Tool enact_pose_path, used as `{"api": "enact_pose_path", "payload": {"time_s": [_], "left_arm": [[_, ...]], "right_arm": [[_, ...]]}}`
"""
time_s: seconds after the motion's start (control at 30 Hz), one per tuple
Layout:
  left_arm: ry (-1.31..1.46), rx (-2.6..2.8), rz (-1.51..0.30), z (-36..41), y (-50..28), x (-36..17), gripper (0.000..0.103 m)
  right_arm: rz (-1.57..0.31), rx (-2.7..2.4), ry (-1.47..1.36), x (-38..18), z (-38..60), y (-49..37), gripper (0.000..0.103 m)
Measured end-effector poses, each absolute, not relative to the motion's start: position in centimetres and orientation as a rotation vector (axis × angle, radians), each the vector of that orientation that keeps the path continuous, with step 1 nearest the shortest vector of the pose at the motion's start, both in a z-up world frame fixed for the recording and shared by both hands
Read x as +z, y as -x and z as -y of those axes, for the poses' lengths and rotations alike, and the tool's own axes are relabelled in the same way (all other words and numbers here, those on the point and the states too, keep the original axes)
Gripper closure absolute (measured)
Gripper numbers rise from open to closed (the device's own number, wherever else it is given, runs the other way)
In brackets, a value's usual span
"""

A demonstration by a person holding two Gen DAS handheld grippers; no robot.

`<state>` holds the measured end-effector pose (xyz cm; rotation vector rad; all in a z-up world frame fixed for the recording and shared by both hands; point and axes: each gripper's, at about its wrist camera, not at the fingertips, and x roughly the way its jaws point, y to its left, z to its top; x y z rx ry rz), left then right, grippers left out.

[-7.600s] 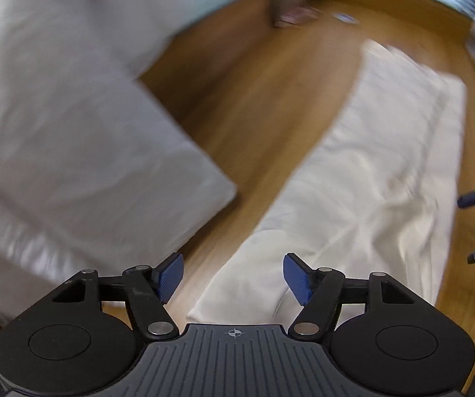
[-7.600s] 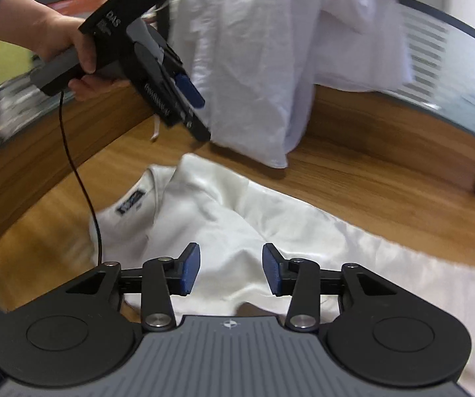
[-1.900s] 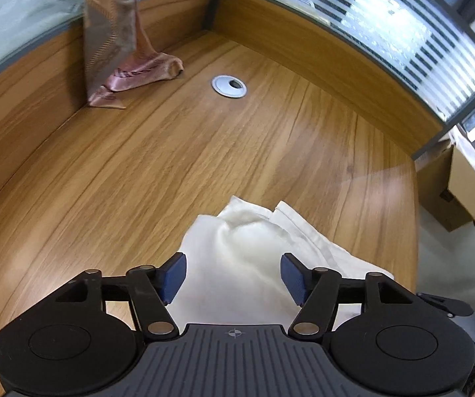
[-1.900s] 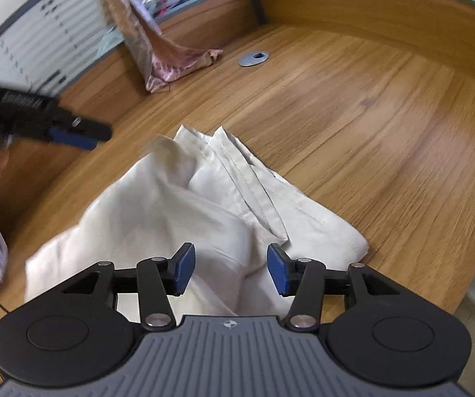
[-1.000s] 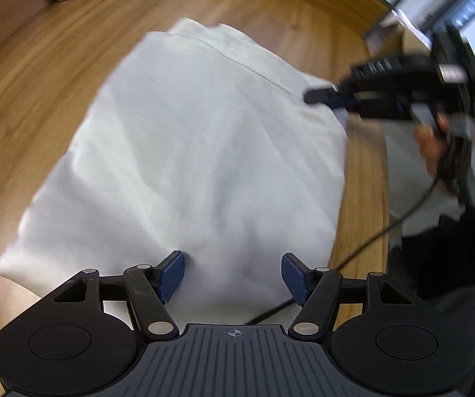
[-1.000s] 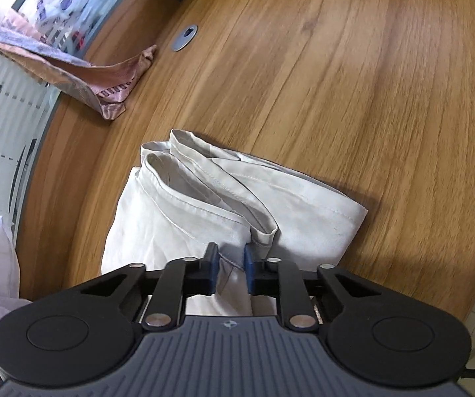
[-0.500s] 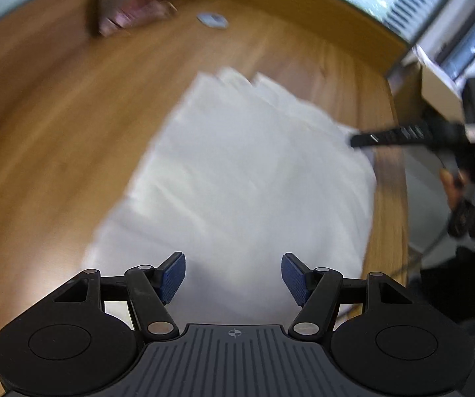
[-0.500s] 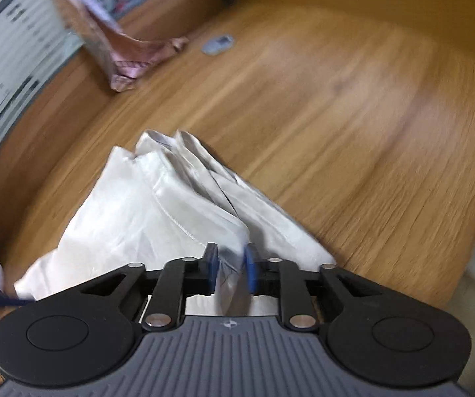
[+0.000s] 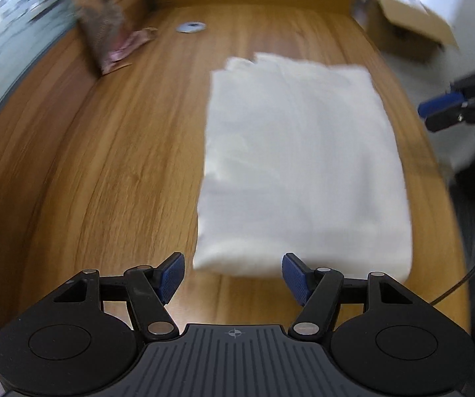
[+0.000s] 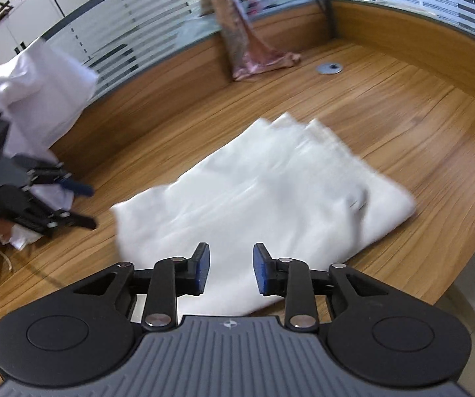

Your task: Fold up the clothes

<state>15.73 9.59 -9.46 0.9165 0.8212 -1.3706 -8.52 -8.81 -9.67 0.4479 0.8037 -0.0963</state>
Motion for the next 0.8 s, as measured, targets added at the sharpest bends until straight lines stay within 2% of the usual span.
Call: {"api": "enact_pose_path", "payload": {"time_s": [0.17,0.37,0.6,0.7,0.73,0.77,0.8], "left_arm": [[-1.138,-1.538,-0.646,-10.2,-14.6,-11.0,0.035],[-1.274,-1.694,-0.451,-9.8,-14.2,-11.4,0.034],[-1.386,-1.835,-0.363,-8.7,-13.8,-13.6,0.031],[-1.407,-1.844,-0.361,-8.3,-14.3,-14.8,0.033],[-1.414,-1.837,-0.346,-8.4,-14.5,-15.1,0.036],[-1.415,-1.832,-0.337,-8.4,-14.8,-15.3,0.038],[-1.414,-1.831,-0.337,-8.5,-15.0,-15.5,0.040]], "right_arm": [[-0.823,-0.090,-0.365,-11.3,1.0,8.2,0.057],[-0.865,-0.093,-0.220,-13.8,-6.3,6.1,0.057],[-0.953,-0.114,-0.016,-16.4,-10.8,3.8,0.057],[-0.972,-0.117,0.054,-16.9,-11.7,3.8,0.057],[-0.977,-0.121,0.070,-17.0,-11.8,3.8,0.060],[-0.981,-0.125,0.086,-17.1,-11.9,3.8,0.068],[-0.982,-0.127,0.094,-17.2,-11.9,3.9,0.071]]}}
